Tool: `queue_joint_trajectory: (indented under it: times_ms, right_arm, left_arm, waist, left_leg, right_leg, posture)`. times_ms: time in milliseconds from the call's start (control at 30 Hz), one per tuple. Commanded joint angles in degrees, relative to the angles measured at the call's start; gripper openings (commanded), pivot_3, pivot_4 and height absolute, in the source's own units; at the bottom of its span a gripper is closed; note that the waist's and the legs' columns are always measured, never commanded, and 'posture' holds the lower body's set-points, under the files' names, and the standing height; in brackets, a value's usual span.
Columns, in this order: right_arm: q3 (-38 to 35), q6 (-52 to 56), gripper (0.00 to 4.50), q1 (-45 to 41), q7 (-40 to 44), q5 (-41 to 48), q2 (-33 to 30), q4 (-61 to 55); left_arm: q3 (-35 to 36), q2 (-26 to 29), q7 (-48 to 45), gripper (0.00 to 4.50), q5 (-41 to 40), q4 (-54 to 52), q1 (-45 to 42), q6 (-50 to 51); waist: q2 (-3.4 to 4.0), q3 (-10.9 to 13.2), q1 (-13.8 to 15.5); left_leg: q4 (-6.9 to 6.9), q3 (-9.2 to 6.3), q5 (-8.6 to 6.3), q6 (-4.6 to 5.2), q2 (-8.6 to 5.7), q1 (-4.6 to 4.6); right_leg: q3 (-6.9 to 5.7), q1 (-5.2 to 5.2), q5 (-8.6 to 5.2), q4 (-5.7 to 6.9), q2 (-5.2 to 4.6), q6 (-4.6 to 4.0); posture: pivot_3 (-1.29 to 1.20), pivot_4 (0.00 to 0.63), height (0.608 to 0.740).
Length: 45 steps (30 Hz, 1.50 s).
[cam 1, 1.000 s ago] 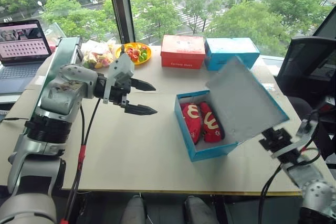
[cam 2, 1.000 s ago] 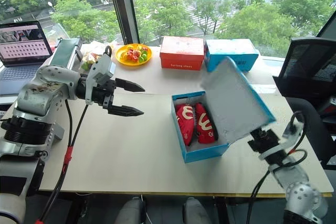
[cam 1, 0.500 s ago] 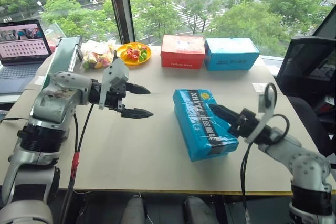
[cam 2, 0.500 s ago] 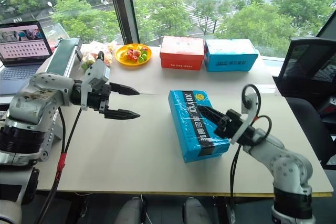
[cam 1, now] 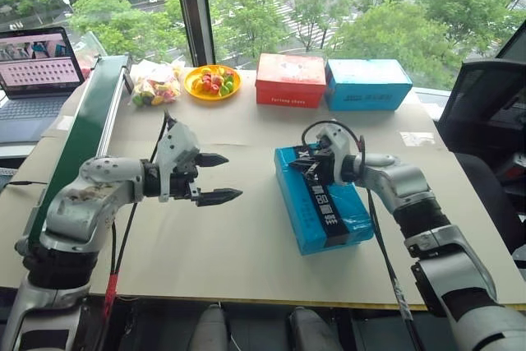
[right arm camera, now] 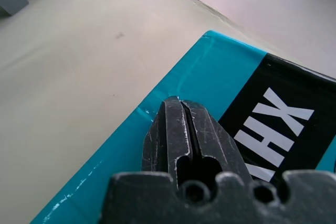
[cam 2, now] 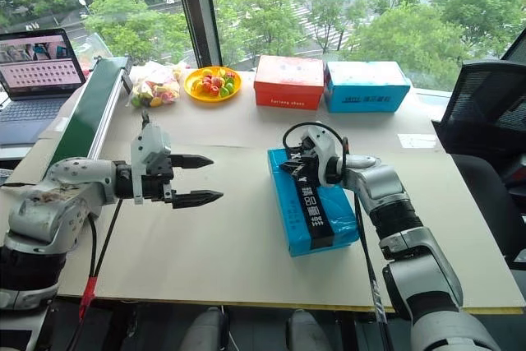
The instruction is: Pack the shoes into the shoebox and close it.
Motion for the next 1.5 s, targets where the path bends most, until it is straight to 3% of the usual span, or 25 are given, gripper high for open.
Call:
queue_joint_trajectory:
  times_ms: [33,167,267,367,500,667,733,833,1000,1200,1367,1500]
  right_arm:
    - [3.5,-2.1,0.05,3.5,1.9,-6.5,-0.4,1.6]
    - [0.0,-1.0,0.05,5.2,2.3,-6.1,-1.5,-4.6]
    - [-5.2,4.4,0.05,6.9,2.2,-3.1,-5.2,-15.4]
    - [-9.5,9.9,0.83,9.5,2.9,0.4,-8.7,-24.6]
    - [-19.4,18.0,2.19,16.7,3.6,6.1,-17.3,-38.6]
    - [-28.8,20.3,3.89,24.1,-1.5,6.3,-21.0,-40.9]
    - [-32.0,13.7,4.41,27.6,-6.8,1.4,-20.3,-38.1]
    - [-38.4,4.2,4.41,32.7,-15.6,-1.4,-13.9,-36.7]
    - [-41.9,-4.5,4.41,37.3,-24.0,-2.3,-3.7,-37.2]
    - [-37.2,-12.3,4.41,44.7,-28.8,-6.0,5.9,-34.9]
    - [-35.0,-19.1,4.41,48.9,-33.2,-9.2,12.4,-30.4]
    - [-33.3,-22.4,4.41,50.7,-33.9,-10.6,13.8,-28.5]
  left_arm:
    - [1.7,-0.2,1.5,4.50,-1.6,-2.7,0.4,0.1]
    - [0.7,-0.1,1.1,4.50,-2.2,-2.0,-0.1,-0.4]
    - [-0.1,0.2,-0.1,4.50,-1.8,0.1,-1.7,-1.6]
    - [-0.7,0.4,-1.0,4.50,-1.5,2.2,-3.0,-2.6]
    - [-2.3,0.2,-2.7,4.50,-0.6,5.9,-5.4,-4.6]
    - [-3.4,-1.6,-3.1,4.50,0.0,8.2,-6.7,-6.9]
    - [-2.2,-5.6,0.6,4.50,-0.3,9.6,-8.0,-7.7]
    - [-1.0,-13.0,10.7,4.50,5.1,12.7,-7.4,-15.7]
    - [2.5,-23.0,25.0,4.50,7.8,11.3,-1.4,-20.0]
    - [-0.5,-29.8,39.7,4.50,22.2,17.0,10.2,-37.6]
    - [-1.1,-33.1,43.8,4.50,25.2,22.5,16.1,-42.4]
    - [-0.8,-33.2,43.5,4.50,24.8,23.9,18.9,-44.1]
  waist:
    - [-0.01,0.0,0.1]
    - [-0.13,-0.1,0.1]
    - [-0.12,-0.1,0.5]
    - [-0.12,-0.1,0.8]
    - [-0.03,0.0,1.2]
    - [-0.06,0.0,1.4]
    - [-0.05,0.0,1.4]
    - [-0.08,0.0,1.6]
    - [-0.05,-0.1,0.7]
    - [-0.03,-0.1,0.3]
    - [0.04,-0.2,0.4]
    - [0.12,-0.2,0.2]
  left_leg:
    - [0.01,0.00,0.00,-0.01,0.00,0.05]
    - [0.00,0.00,0.01,-0.01,0.00,0.15]
    - [-0.04,0.01,0.01,-0.01,0.00,0.10]
    - [-0.03,0.00,0.01,-0.01,-0.02,-0.12]
    - [-0.08,0.01,0.00,-0.01,-0.02,-0.17]
    - [-0.06,0.01,-0.02,-0.01,-0.02,-0.18]
    - [-0.05,0.02,-0.02,-0.01,-0.02,-0.17]
    - [0.02,0.02,-0.01,-0.01,-0.04,-0.15]
    - [-0.05,0.04,-0.01,-0.01,-0.06,-0.15]
    - [-0.09,0.04,-0.02,-0.01,-0.08,-0.09]
    - [0.03,0.04,0.02,-0.06,-0.11,-0.02]
    - [-0.04,0.08,0.02,-0.07,-0.10,-0.02]
  right_leg:
    - [0.00,0.04,0.00,0.01,0.00,0.01]
    - [0.00,0.11,-0.01,0.02,0.00,0.01]
    - [0.01,0.06,-0.01,0.02,0.00,0.01]
    - [-0.01,-0.11,0.02,0.00,-0.01,-0.05]
    - [0.00,-0.18,0.01,-0.04,-0.01,-0.04]
    - [-0.01,-0.12,-0.02,-0.16,-0.02,-0.01]
    - [0.01,-0.12,-0.02,-0.16,-0.02,0.00]
    - [0.01,-0.04,-0.01,-0.17,-0.04,0.02]
    - [0.11,-0.08,0.11,-0.14,-0.05,-0.14]
    - [0.11,-0.05,0.24,-0.12,-0.07,-0.35]
    - [0.10,0.06,0.25,-0.13,-0.09,-0.21]
    - [0.13,0.00,0.24,-0.14,-0.09,-0.19]
  posture:
    - [0.00,0.150,0.739]
    - [0.00,0.150,0.739]
    - [0.00,0.150,0.739]
    - [0.00,0.150,0.739]
    - [0.00,0.150,0.739]
    - [0.00,0.150,0.739]
    - [0.00,0.150,0.739]
    - [0.00,0.150,0.739]
    - [0.00,0.150,0.739]
    - [0.00,0.150,0.739]
    - [0.00,0.150,0.739]
    - [0.00,0.150,0.739]
